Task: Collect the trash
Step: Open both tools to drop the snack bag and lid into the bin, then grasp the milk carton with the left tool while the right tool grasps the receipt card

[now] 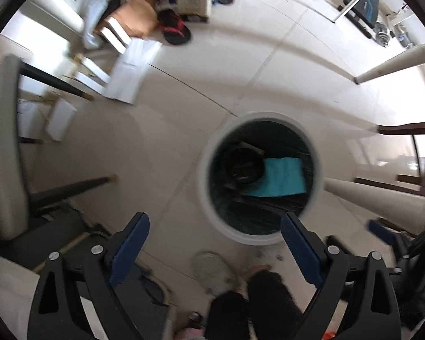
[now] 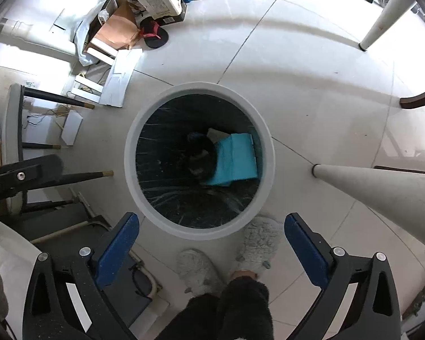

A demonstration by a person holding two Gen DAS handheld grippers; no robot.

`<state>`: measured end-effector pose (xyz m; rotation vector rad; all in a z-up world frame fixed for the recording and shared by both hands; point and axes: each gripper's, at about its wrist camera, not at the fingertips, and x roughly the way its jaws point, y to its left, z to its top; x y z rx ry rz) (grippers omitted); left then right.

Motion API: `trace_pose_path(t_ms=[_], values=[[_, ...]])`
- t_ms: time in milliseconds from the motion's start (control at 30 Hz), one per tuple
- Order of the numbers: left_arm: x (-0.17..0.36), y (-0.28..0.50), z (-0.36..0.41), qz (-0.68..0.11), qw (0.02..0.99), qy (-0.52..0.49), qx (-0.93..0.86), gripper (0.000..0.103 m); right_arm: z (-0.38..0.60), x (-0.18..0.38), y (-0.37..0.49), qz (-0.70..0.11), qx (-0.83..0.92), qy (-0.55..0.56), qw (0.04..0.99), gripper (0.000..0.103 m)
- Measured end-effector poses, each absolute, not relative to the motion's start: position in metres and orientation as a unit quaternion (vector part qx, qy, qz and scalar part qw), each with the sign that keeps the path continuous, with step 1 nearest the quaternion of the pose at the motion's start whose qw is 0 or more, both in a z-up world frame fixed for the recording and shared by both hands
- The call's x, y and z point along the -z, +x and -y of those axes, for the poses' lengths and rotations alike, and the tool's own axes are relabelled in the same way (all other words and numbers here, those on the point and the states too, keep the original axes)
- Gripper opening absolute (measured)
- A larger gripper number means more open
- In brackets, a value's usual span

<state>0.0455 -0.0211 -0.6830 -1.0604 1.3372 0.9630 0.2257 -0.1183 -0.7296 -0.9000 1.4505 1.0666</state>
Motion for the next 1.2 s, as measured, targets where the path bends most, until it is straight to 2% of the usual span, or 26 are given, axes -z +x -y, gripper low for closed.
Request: trace_pose_path(t_ms=[400, 933, 1200], values=[[0.617, 0.01, 0.076, -0.573, 0.551, -0.41, -0.447, 0.095, 0.153, 0.661, 0.211, -0.576, -0.403, -0.398, 0.589, 0.103], [0.449, -0.015, 0.122, -0.541, 0.598, -0.383, -0.451, 0.095, 0.204, 0.454, 0.166, -0.53, -0.451, -0.38, 0.61, 0.103], [0.364, -0.026, 0.135, -0.511, 0.61, -0.376, -0.474, 0.095, 0.217, 0.35, 0.162, -0.532, -0.478, -0.348, 0.607, 0.103]])
